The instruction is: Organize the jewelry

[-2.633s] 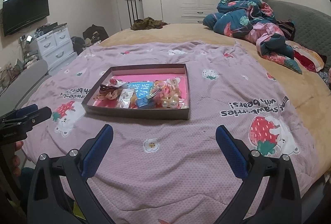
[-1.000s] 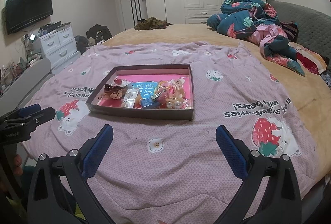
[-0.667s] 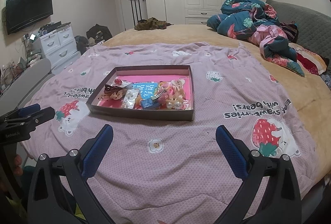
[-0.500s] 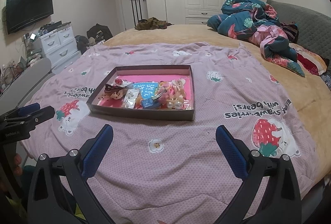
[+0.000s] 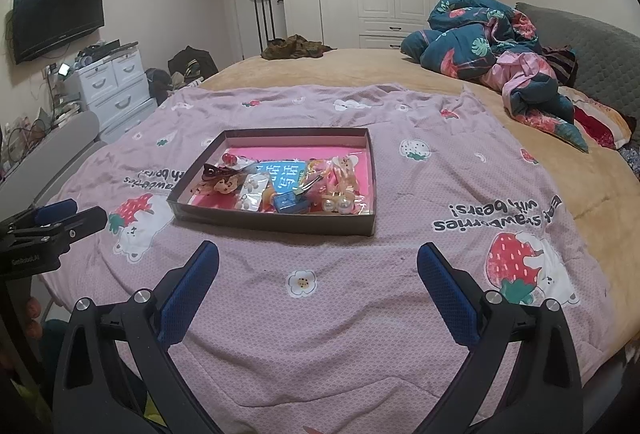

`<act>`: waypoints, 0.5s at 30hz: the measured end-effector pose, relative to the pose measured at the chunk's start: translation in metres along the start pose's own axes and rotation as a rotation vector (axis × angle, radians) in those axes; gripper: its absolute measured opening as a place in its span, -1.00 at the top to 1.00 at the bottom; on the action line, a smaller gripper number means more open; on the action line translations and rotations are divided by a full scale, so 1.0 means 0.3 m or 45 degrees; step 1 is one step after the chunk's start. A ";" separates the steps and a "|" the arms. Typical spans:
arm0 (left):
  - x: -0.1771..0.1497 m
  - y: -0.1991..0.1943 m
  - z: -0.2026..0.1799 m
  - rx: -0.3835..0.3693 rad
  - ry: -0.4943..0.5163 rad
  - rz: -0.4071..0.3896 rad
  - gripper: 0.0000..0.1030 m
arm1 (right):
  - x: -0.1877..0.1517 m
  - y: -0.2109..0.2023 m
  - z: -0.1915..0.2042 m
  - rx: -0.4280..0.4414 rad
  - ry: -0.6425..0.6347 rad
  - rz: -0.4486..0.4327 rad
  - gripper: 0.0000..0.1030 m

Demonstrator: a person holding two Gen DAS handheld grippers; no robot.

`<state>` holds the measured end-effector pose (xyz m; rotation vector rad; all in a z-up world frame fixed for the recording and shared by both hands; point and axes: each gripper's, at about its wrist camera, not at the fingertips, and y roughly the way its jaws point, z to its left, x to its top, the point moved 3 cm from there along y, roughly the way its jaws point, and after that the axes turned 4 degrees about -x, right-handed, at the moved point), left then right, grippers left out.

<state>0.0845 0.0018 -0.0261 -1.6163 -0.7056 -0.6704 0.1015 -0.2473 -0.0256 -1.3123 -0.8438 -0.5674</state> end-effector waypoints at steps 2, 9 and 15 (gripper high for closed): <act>0.000 0.000 0.000 0.002 0.001 -0.002 -0.82 | -0.003 0.001 0.002 0.001 -0.001 0.002 -0.92; 0.001 -0.009 0.028 0.002 -0.012 -0.012 -0.82 | -0.004 0.000 0.001 -0.003 -0.001 0.000 -0.92; 0.009 -0.009 0.057 0.033 -0.041 -0.031 -0.82 | -0.008 0.006 -0.018 -0.022 0.013 0.001 -0.92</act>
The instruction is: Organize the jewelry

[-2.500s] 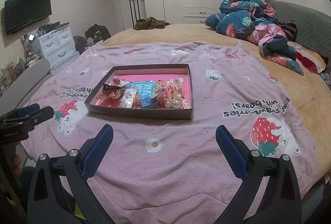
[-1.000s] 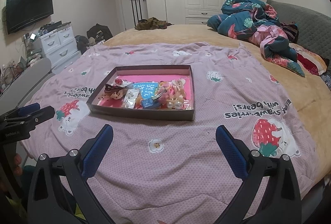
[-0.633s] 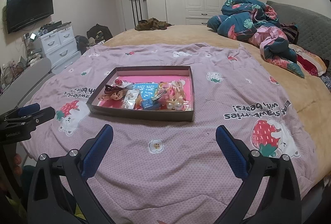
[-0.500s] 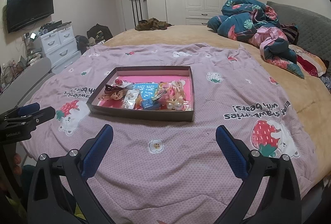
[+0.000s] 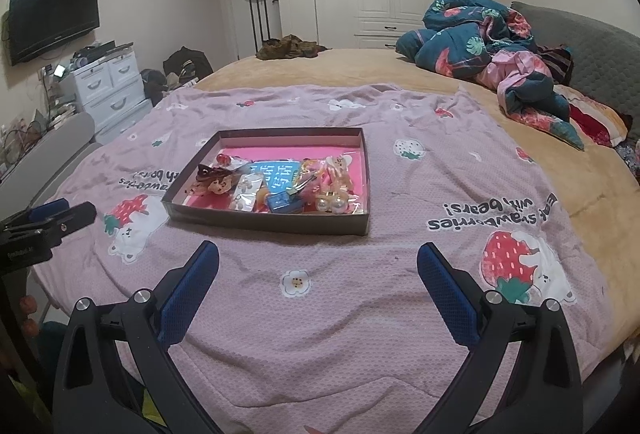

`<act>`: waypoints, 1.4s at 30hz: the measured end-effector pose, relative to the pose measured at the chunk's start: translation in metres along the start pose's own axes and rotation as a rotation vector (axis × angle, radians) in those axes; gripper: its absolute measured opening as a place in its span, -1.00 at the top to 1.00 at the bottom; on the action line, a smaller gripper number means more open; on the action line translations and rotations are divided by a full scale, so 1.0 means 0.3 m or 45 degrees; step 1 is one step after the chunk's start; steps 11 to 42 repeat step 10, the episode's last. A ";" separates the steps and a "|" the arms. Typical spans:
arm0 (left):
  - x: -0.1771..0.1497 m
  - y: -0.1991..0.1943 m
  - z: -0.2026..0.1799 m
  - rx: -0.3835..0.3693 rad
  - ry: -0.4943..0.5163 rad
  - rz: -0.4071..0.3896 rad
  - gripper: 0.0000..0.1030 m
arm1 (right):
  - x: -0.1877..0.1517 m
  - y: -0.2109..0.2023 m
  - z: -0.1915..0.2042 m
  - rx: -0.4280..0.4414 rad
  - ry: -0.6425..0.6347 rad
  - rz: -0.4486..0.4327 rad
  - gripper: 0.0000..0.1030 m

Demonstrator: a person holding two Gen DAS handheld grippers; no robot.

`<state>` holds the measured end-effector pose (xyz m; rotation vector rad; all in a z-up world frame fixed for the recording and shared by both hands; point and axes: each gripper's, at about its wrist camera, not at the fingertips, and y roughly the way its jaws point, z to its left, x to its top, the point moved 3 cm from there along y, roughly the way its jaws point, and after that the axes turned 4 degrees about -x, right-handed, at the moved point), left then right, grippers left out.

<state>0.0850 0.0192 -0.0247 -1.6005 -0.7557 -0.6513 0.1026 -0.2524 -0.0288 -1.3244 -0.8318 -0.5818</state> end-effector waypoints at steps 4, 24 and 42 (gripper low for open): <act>0.015 0.044 0.085 0.092 -0.066 0.019 -0.82 | 0.006 0.040 -0.057 -0.049 0.044 0.015 -0.92; 0.080 0.265 0.394 0.328 -0.190 0.094 -0.82 | 0.035 0.295 -0.367 -0.313 0.238 0.115 -0.92; 0.080 0.265 0.394 0.328 -0.190 0.094 -0.82 | 0.035 0.295 -0.367 -0.313 0.238 0.115 -0.92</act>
